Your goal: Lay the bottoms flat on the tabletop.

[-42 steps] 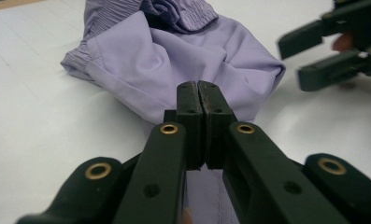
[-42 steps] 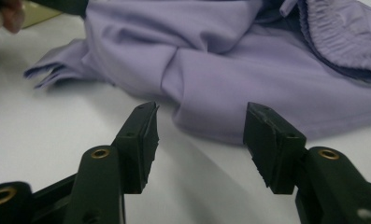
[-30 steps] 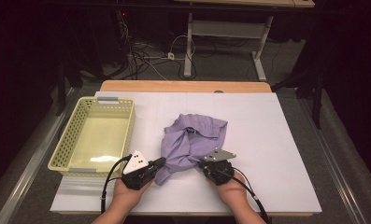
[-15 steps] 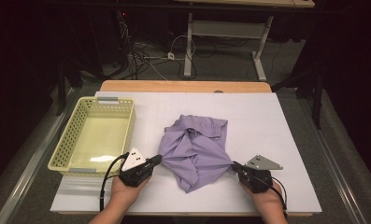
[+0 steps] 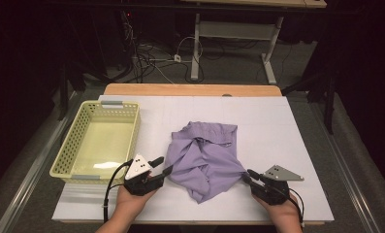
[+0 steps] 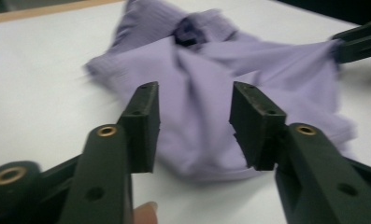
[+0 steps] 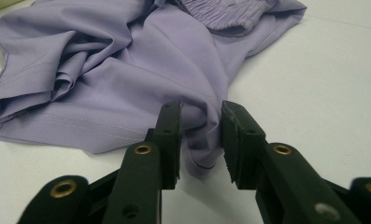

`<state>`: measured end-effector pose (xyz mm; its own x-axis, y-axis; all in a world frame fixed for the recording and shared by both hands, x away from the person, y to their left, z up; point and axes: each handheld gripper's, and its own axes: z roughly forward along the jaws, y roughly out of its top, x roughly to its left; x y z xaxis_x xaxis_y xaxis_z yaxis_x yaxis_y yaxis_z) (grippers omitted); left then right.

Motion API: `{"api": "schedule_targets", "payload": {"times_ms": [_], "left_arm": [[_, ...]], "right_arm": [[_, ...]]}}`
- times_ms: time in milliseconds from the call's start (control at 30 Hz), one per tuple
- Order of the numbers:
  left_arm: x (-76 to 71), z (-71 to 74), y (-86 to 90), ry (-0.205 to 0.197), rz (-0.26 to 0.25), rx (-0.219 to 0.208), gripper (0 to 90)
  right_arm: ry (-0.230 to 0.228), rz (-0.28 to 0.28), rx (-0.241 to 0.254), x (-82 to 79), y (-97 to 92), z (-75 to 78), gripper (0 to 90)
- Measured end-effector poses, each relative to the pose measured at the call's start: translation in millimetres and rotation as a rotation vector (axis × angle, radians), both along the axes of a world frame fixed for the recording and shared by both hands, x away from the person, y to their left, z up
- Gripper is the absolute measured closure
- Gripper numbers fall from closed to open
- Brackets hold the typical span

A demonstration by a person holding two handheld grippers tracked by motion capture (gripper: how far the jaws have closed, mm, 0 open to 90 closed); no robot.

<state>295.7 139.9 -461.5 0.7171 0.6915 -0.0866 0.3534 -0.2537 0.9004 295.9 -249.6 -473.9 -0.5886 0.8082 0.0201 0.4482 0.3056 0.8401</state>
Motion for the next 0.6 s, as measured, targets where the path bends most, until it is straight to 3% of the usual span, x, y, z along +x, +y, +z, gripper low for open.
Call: {"api": "schedule_targets", "payload": {"times_ms": [133,233,400,467,533,600], "left_arm": [[-8.8,0.3,-30.4,0.017,-0.11,0.027,36.8],[-11.3,-5.0,-54.9,0.083,-0.187,0.043,26.5],[-9.5,-11.0,-79.9,0.092,-0.2,0.128,26.6],[-7.0,-13.6,-82.1,0.1,-0.196,0.159,31.9],[-4.4,-16.9,-82.1,0.105,-0.175,0.216,38.9],[-0.6,-20.3,-79.9,0.134,-0.184,0.251,52.3]], "right_arm": [[-0.01,0.01,-0.002,-0.6,2.5,1.8,66.0],[-0.012,0.019,-0.007,-1.2,4.8,1.5,65.1],[-0.008,0.027,-0.012,-2.3,7.4,0.6,65.1],[-0.007,0.03,-0.015,-3.6,8.6,-0.1,65.1],[-0.001,0.033,-0.022,-4.7,10.3,-1.4,65.1],[-0.001,0.04,-0.027,-4.7,11.8,-2.3,65.1]]}}
